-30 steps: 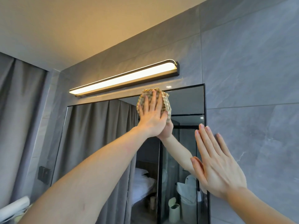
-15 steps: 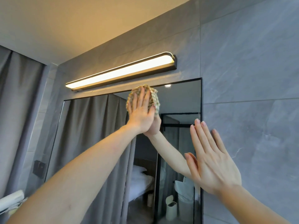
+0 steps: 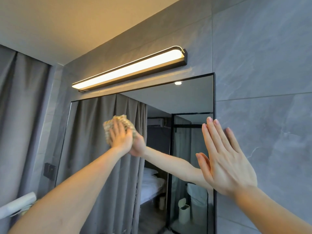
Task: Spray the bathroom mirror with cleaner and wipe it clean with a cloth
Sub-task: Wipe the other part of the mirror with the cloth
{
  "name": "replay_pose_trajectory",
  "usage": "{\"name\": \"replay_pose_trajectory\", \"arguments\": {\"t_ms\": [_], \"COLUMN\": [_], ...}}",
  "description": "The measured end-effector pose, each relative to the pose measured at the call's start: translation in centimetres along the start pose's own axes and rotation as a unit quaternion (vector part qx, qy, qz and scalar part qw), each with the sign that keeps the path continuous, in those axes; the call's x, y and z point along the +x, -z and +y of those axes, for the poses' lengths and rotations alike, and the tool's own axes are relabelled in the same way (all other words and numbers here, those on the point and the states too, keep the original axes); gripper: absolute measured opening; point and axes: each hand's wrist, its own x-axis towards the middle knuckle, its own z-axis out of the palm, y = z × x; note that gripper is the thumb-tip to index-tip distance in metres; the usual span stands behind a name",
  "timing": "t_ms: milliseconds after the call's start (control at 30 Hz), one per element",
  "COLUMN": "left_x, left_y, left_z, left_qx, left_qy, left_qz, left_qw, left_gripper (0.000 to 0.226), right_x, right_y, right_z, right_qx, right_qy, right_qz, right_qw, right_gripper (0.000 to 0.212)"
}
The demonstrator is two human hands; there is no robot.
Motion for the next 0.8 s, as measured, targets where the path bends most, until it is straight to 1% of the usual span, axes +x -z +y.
{"name": "replay_pose_trajectory", "arguments": {"t_ms": [33, 100, 200, 267, 333, 400, 467, 533, 600, 633, 700, 800], "left_x": [-0.9, -3.2, -7.1, -9.3, -10.2, -9.5, -7.4, -4.8, -2.0, -0.8, 0.1, -1.4], "left_y": [-0.7, -1.7, -3.1, -3.8, -4.1, -3.9, -3.4, -2.8, -1.8, -1.3, -0.3, -0.9], "left_z": [1.6, 5.8, 11.9, 14.3, 14.7, 13.5, 10.6, 6.1, 0.4, -2.5, -8.3, -14.9], "left_qx": [0.024, 0.055, 0.09, 0.121, 0.127, 0.129, 0.123, 0.1, 0.07, 0.06, 0.036, 0.005], "left_qy": [-0.064, -0.186, -0.328, -0.376, -0.391, -0.394, -0.348, -0.259, -0.16, -0.116, -0.021, 0.137], "left_qz": [0.011, 0.015, -0.016, -0.034, -0.032, -0.019, 0.001, 0.019, -0.001, -0.016, -0.045, -0.07], "left_qw": [0.998, 0.981, 0.94, 0.918, 0.911, 0.91, 0.929, 0.96, 0.985, 0.991, 0.998, 0.988], "left_gripper": [0.07, 0.073, 0.075, 0.074, 0.073, 0.072, 0.07, 0.068, 0.07, 0.071, 0.073, 0.073], "right_x": [0.0, 0.0, 0.0, 0.1, -0.3, -1.3, -2.4, -3.1, -3.2, -3.2, -3.2, -3.2], "right_y": [0.0, 0.0, 0.0, 0.0, -0.2, -0.3, -0.4, -0.7, -1.1, -1.2, -1.2, -1.0], "right_z": [0.0, -0.1, 0.0, 0.1, -0.2, -0.9, -1.5, -1.8, -1.9, -1.9, -1.9, -1.9], "right_qx": [-0.001, -0.004, -0.015, -0.015, -0.008, 0.001, 0.008, 0.013, 0.012, 0.011, 0.01, 0.006], "right_qy": [-0.002, -0.004, -0.001, 0.0, -0.013, -0.041, -0.059, -0.065, -0.065, -0.064, -0.065, -0.07], "right_qz": [-0.001, -0.004, -0.015, -0.017, -0.012, -0.006, 0.0, 0.003, 0.007, 0.01, 0.011, 0.007], "right_qw": [1.0, 1.0, 1.0, 1.0, 1.0, 0.999, 0.998, 0.998, 0.998, 0.998, 0.998, 0.997], "right_gripper": [0.078, 0.079, 0.082, 0.083, 0.082, 0.081, 0.079, 0.078, 0.079, 0.079, 0.079, 0.079]}}
